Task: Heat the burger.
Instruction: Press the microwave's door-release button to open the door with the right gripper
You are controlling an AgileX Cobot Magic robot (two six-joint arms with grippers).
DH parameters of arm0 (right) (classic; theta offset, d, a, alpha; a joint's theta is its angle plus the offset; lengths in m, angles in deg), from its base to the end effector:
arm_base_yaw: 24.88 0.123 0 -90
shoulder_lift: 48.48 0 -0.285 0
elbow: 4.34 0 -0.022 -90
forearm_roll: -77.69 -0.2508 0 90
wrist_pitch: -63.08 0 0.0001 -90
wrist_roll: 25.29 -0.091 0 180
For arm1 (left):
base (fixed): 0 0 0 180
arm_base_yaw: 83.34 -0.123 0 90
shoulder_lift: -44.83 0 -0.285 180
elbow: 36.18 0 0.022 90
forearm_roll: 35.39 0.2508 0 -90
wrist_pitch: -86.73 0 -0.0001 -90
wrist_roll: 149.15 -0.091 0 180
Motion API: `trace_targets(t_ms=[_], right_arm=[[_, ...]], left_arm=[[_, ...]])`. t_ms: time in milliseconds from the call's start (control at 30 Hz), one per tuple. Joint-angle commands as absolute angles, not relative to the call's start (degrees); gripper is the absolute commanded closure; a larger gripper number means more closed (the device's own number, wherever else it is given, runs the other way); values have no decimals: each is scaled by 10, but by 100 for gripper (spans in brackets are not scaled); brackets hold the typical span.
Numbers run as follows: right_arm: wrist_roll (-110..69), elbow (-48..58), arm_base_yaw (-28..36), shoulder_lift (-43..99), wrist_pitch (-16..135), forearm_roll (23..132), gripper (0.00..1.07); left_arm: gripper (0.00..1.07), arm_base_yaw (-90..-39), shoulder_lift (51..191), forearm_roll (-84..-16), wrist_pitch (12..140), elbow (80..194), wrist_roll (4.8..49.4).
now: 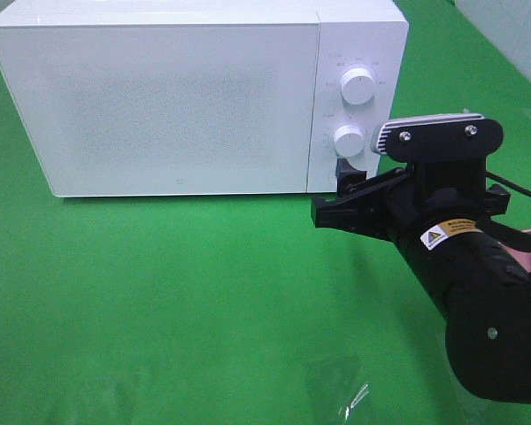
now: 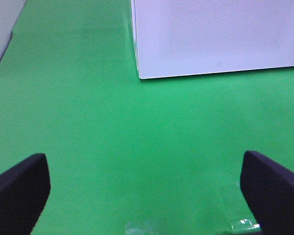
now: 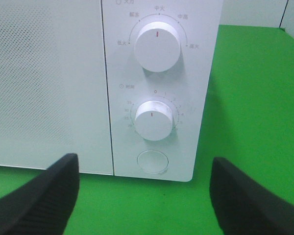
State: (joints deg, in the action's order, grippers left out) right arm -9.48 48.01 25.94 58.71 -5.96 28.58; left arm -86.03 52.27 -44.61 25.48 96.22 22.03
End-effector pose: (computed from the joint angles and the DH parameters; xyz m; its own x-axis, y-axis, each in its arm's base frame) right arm 0.2115 0.1579 0.1568 -0.1203 -0.0180 -0.9926 -0.0964 0.9953 -0.0064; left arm -0.0081 -0.0132 0.2821 -0.4302 0.0551 -0.9011 0.1127 0.9936 0.0069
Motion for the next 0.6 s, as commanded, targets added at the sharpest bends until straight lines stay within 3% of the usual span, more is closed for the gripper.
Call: trace_targets(t_ms=[33,200,233,267,333,433,500,600], right_arm=[[-132,476,261,587,-63,289,41],[-266,476,261,587,-62,289,56],[-334,476,261,587,-55,289,65],[-334,476,261,587,-55,289,65],[-505,476,261,587,-34,291,84],[-584,476,261,587,-21,291,87],[-736,476,261,587,6,296,99],[-785,476,261,587,10,297,101]], left_arm=[[9,-863,513,-448,254,962,221],[9,-863,513,-448,254,962,221],[9,-863,513,-448,254,962,221],[9,-863,513,-448,254,962,221],[9,-863,513,-448,254,962,221],[9,-863,513,-448,254,962,221],[9,-863,513,-448,254,962,221],[9,-863,513,-448,254,962,221]])
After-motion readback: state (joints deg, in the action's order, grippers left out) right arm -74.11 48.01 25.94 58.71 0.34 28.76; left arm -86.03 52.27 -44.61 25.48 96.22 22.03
